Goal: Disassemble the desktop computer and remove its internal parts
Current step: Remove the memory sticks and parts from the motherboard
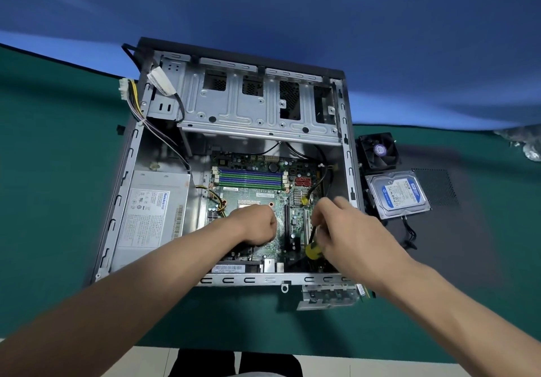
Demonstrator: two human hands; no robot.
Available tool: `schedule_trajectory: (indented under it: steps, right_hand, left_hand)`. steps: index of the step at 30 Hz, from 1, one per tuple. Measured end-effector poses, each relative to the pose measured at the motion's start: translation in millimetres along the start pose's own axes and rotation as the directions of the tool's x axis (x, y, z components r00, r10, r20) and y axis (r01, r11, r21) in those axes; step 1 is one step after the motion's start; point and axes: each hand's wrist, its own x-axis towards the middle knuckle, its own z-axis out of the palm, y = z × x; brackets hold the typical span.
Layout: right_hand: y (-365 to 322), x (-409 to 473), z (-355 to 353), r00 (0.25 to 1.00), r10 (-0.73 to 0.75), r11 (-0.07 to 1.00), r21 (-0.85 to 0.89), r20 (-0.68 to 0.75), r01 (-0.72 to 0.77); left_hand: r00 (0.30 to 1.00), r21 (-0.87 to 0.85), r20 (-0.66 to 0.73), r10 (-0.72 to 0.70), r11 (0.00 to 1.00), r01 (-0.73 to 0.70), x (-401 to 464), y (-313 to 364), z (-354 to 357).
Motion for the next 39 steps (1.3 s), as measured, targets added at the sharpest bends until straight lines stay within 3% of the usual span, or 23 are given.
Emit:
schedule_trajectory:
  steps: [5,9,13,19,30,34,39]
  right_hand:
    - [1.8,-1.5,-4.8,0.997,0.079,0.996,-0.041,0.026,-0.078]
    - [3.2,-1.2,-3.8,0.996,0.025,1.0,0.012,0.081,-0.026]
    - [7.8,-2.7,-0.6,0.999,0.027,0.993,-0.111,-0.022,-0.029]
    - [8.9,-7.4,-1.7,1.0,-0.016,0.998,0.063,0.008,0.015]
    - [11.3,-2.8,-0.9,1.0,-0.005,0.998,0.069,-0.029,0.007]
    - [14.6,-4.6,-3.7,0.994,-0.085,0.97,0.234,0.065,0.067]
    - [12.2,-3.2,-3.8,0.998,-0.055,0.986,0.156,-0.004,0.055]
  left_hand:
    - [1.0,-0.013,-0.013,-0.008,1.0,0.008,1.0,0.4,-0.1]
    - [1.0,-0.02,-0.019,-0.014,1.0,0.014,0.3,0.0,-1.6]
    - [1.0,-0.018,-0.015,-0.019,1.0,0.019,-0.7,1.0,-1.7]
    - [1.0,-0.007,-0.009,-0.019,1.0,0.019,-0.3,1.4,-2.0]
    - [1.0,-0.017,-0.028,-0.014,1.0,0.014,-0.4,3.2,-4.1]
    - [0.999,-0.02,-0.032,-0.011,1.0,0.011,-1.0,2.5,-4.4]
    - [0.999,-0.02,-0.033,-0.01,1.0,0.01,-1.4,3.2,-4.4]
